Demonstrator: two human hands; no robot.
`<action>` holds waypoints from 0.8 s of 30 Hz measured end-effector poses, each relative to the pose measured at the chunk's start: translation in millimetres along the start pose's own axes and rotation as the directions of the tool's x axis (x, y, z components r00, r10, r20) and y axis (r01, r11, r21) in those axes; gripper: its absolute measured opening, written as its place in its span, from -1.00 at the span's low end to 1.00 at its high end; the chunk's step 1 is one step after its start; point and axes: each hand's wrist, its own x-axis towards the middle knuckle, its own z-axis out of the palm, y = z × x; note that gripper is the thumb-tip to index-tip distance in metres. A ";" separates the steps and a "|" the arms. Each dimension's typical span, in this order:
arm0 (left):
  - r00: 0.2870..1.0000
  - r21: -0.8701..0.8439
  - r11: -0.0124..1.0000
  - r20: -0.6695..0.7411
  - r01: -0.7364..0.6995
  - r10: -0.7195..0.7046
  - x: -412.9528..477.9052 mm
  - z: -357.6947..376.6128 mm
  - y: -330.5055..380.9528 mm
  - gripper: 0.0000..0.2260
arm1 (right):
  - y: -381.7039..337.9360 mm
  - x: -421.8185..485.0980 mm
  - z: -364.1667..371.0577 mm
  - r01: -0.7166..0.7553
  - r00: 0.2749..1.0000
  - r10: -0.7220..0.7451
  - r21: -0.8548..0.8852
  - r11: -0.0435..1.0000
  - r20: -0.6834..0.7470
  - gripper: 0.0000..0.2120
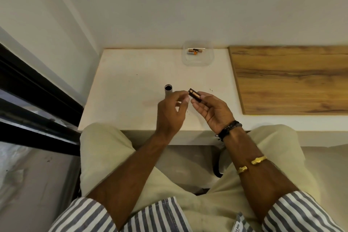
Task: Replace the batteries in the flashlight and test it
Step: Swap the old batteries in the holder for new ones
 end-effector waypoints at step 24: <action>0.980 -0.047 0.997 0.192 0.059 -0.049 -4.8 9.5 -28.0 -0.76 | 6.7 -0.9 2.0 -0.047 0.998 0.030 -0.380 0.924 -0.050 -0.83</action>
